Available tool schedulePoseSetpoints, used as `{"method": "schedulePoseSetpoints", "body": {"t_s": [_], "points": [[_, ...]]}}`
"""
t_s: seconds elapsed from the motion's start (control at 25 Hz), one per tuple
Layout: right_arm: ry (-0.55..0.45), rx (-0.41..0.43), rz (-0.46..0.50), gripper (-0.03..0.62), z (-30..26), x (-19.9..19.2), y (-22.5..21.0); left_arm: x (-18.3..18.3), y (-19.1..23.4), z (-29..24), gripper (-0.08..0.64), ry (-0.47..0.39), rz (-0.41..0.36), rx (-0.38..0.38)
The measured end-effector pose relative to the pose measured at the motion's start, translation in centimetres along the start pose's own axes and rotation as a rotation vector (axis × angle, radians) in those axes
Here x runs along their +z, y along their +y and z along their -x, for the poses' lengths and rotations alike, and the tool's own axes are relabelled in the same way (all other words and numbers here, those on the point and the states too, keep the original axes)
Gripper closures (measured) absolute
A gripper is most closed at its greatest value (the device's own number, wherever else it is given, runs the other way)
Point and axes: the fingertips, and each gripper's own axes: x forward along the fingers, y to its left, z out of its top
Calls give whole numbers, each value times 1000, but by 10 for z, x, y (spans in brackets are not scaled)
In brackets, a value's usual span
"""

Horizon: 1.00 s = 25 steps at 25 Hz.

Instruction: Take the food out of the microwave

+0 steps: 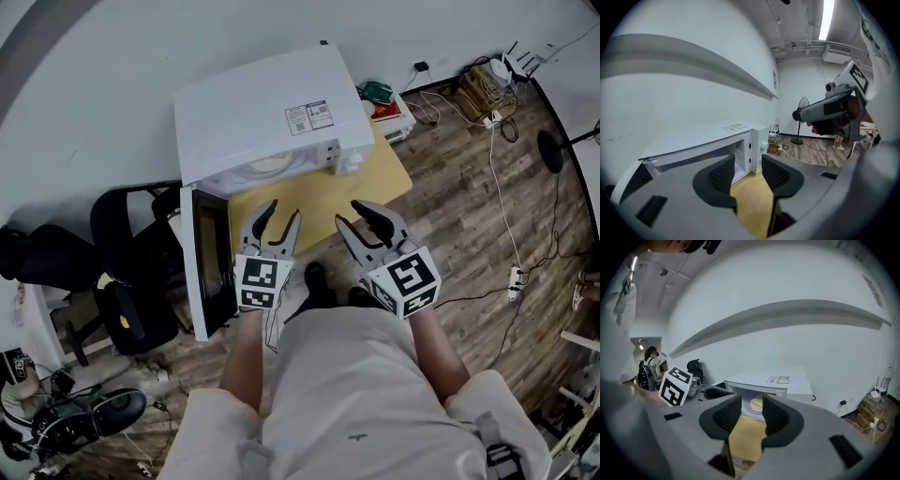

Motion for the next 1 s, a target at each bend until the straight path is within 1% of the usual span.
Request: {"method": "schedulePoseSetpoints", "body": {"t_s": [0.2,0.36,0.64,0.88,1.0], "points": [[8,-28,-8,466,-15,0,6,-24,15,-20,388,68,-97,-26],[15,-47,-8,466,-25,-1,11,-43,24,-35,382,110,-142,-45],[37,-69,-22,466,-33,-9,13,-61,33,-60,365,166,-240,-70],[56,-62,-28,466,-40,-12,13,-75,48,-80,359,204,-270,-67],[64,-56,-25,466,-43,-13,11,-85,58,-89,348,239,-304,-55]]}}
